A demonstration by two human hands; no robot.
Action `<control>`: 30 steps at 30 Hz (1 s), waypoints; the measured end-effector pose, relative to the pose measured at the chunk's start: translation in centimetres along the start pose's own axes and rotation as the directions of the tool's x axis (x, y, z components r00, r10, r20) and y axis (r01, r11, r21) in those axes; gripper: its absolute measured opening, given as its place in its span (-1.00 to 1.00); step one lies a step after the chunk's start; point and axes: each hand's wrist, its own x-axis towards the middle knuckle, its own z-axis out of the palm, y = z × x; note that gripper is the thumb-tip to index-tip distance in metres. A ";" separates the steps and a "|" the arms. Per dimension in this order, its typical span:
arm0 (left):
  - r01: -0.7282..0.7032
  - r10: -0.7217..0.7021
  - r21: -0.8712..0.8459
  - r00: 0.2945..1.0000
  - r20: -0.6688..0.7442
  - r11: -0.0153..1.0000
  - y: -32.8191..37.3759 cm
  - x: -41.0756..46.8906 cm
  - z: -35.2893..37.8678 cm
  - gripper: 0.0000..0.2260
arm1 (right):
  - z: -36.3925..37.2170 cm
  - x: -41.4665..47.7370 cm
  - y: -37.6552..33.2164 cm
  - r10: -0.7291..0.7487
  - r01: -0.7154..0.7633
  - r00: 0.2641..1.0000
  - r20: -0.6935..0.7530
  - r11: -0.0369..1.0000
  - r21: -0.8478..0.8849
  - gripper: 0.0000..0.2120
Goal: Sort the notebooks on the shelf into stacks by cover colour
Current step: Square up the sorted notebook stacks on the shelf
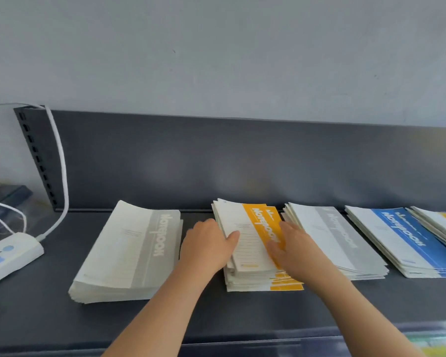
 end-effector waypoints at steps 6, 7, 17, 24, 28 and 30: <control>0.175 -0.113 -0.378 0.977 0.180 0.909 1.9 0.8 1.5 -0.70 | 1.4 0.1 1.3 0.048 -0.065 0.986 0.160 0.993 0.102 -0.49; 0.219 -0.141 -0.454 0.970 0.199 0.863 2.1 0.8 1.3 -0.75 | 1.4 0.0 1.5 0.047 -0.068 0.985 0.165 0.990 0.123 -0.46; 0.442 -0.147 -0.744 0.890 0.431 0.501 1.8 0.7 1.1 -0.71 | 1.5 -0.3 2.9 0.017 -0.089 0.981 0.195 0.926 0.368 -0.37; 0.093 0.145 -0.874 0.972 0.183 0.478 0.9 -1.5 -1.2 -0.67 | -2.4 0.9 2.0 -0.012 -0.019 0.999 0.032 0.588 0.809 -0.55; -0.051 0.205 -0.787 0.974 0.097 0.615 0.9 -1.7 -2.5 -0.59 | -3.1 -0.1 1.4 -0.066 0.092 0.996 -0.067 0.549 0.831 -0.60; -0.040 0.183 -0.743 0.977 0.111 0.668 0.5 -2.2 -1.9 -0.54 | -2.1 -0.8 1.8 -0.062 0.084 0.996 -0.059 0.556 0.827 -0.64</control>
